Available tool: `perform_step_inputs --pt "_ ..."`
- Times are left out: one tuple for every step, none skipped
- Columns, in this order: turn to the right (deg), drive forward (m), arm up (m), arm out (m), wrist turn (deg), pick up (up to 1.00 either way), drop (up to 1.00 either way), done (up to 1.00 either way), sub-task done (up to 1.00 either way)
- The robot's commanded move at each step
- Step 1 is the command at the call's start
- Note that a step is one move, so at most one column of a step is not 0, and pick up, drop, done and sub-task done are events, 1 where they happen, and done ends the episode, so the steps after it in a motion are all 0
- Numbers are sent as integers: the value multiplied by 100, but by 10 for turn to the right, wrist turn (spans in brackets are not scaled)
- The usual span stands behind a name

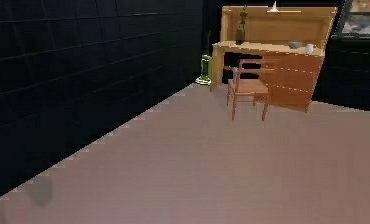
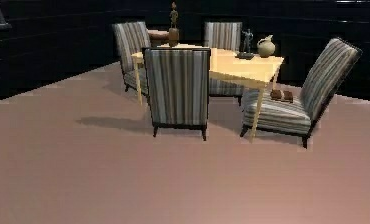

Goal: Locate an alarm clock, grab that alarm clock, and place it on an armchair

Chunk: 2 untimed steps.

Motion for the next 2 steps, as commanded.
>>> perform_step_inputs --pt "450 0 0 0 0 0 0 0 0" --pt "450 0 0 0 0 0 0 0 0"
